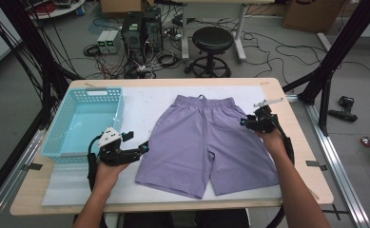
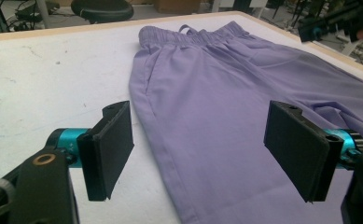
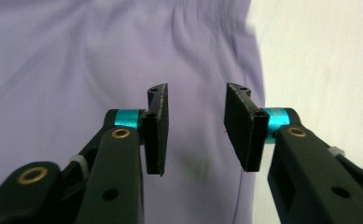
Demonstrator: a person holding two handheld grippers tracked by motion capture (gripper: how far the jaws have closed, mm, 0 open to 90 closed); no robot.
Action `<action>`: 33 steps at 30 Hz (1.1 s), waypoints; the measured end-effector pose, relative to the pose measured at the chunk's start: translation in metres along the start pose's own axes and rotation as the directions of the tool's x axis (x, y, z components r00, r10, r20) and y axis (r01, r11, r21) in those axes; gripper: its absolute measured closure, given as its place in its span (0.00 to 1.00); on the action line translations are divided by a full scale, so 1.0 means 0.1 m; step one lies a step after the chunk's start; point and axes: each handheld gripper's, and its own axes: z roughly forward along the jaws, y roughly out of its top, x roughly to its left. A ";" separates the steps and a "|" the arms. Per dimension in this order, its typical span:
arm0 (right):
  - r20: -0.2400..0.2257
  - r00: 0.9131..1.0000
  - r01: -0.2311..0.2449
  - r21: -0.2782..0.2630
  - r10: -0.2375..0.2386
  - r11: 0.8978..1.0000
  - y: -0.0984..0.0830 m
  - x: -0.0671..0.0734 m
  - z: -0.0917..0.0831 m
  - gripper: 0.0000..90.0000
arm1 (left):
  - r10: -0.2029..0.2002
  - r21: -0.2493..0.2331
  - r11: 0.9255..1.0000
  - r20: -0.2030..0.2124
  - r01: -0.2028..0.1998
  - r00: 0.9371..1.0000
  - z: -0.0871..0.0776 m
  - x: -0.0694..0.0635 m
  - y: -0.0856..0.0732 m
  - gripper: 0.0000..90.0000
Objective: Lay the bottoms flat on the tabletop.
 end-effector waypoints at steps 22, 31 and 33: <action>0.023 0.995 -0.093 -0.149 0.097 0.984 -0.67 -0.11 -0.56 0.31 | -0.014 -0.033 0.999 0.000 0.014 1.000 -0.08 -0.05 -0.02 0.26; -0.006 0.999 -0.032 -0.202 0.031 0.979 -0.89 0.15 -0.75 0.22 | -0.002 -0.032 0.999 0.011 0.002 1.000 -0.08 -0.10 -0.02 0.26; -0.006 1.000 -0.022 -0.211 0.021 0.977 -0.91 0.16 -0.77 0.22 | -0.001 -0.025 1.000 0.018 0.001 1.000 -0.09 -0.10 -0.03 0.26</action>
